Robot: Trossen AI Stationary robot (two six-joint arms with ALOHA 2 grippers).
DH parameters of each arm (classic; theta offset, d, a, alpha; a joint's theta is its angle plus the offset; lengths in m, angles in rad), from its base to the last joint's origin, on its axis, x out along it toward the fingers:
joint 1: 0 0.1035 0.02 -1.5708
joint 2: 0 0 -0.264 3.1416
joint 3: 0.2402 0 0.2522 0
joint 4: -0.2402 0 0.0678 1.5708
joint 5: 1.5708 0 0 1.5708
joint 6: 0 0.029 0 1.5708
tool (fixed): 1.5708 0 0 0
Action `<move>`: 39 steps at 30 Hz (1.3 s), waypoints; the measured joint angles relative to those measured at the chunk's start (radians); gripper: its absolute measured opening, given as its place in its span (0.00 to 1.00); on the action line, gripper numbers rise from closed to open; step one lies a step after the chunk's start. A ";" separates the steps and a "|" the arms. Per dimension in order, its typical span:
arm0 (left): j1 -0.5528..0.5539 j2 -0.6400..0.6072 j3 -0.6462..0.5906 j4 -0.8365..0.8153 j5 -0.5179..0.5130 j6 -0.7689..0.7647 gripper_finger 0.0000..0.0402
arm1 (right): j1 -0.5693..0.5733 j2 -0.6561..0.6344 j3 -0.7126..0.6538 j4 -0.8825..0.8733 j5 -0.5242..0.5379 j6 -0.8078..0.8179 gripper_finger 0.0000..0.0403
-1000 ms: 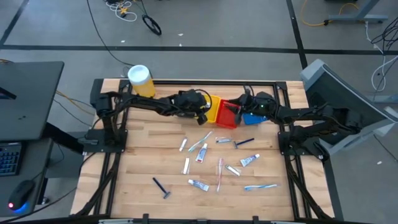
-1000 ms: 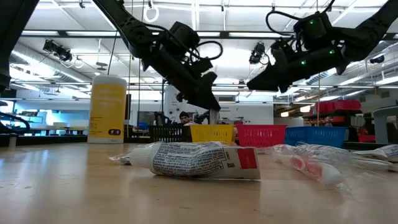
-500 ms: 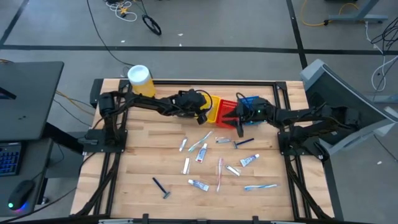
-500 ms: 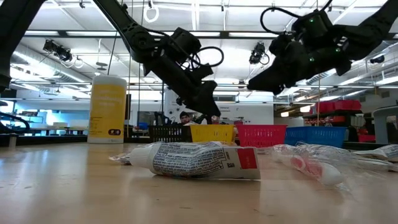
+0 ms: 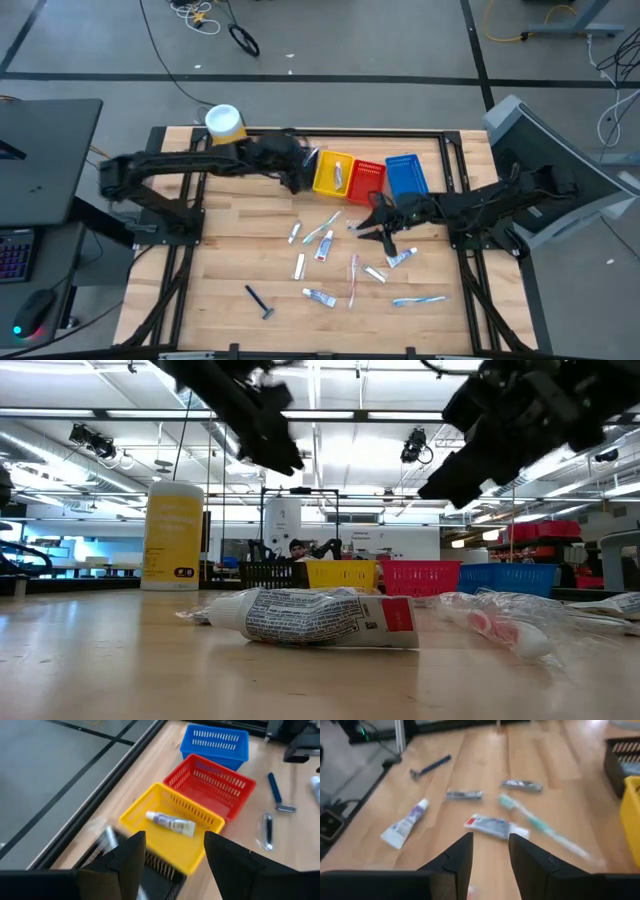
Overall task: Pick & Place Travel size toiletries
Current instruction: Put the silver nail cutter into the red bin
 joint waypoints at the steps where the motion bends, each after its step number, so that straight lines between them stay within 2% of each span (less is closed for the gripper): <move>1: -0.007 -0.039 -0.026 0.001 -0.002 -0.001 0.53 | 0.014 0.003 0.035 -0.078 0.028 0.001 0.34; 4: -0.024 -0.141 -0.138 0.061 -0.035 0.000 0.52 | 0.019 0.043 0.145 -0.297 0.074 0.004 0.34; 6: -0.033 -0.192 -0.226 0.148 -0.064 -0.002 0.52 | 0.011 0.089 0.194 -0.375 0.075 0.003 0.34; 10: -0.036 -0.253 -0.375 0.313 -0.071 -0.034 0.52 | -0.006 0.200 0.227 -0.418 0.103 -0.050 0.34; 14: -0.036 -0.264 -0.457 0.442 -0.069 -0.077 0.52 | -0.037 0.269 0.249 -0.435 0.122 -0.074 0.34; 18: -0.036 -0.264 -0.465 0.458 -0.070 -0.050 0.52 | -0.065 0.292 0.264 -0.441 0.090 -0.105 0.34; 28: -0.036 -0.253 -0.464 0.467 -0.072 -0.101 0.52 | -0.124 0.293 0.265 -0.469 0.011 -0.191 0.37; 33: -0.036 -0.254 -0.464 0.466 -0.072 -0.112 0.52 | -0.124 0.293 0.265 -0.476 0.013 -0.211 0.42; 39: -0.036 -0.254 -0.464 0.467 -0.072 -0.114 0.52 | -0.127 0.293 0.265 -0.505 0.090 -0.224 0.43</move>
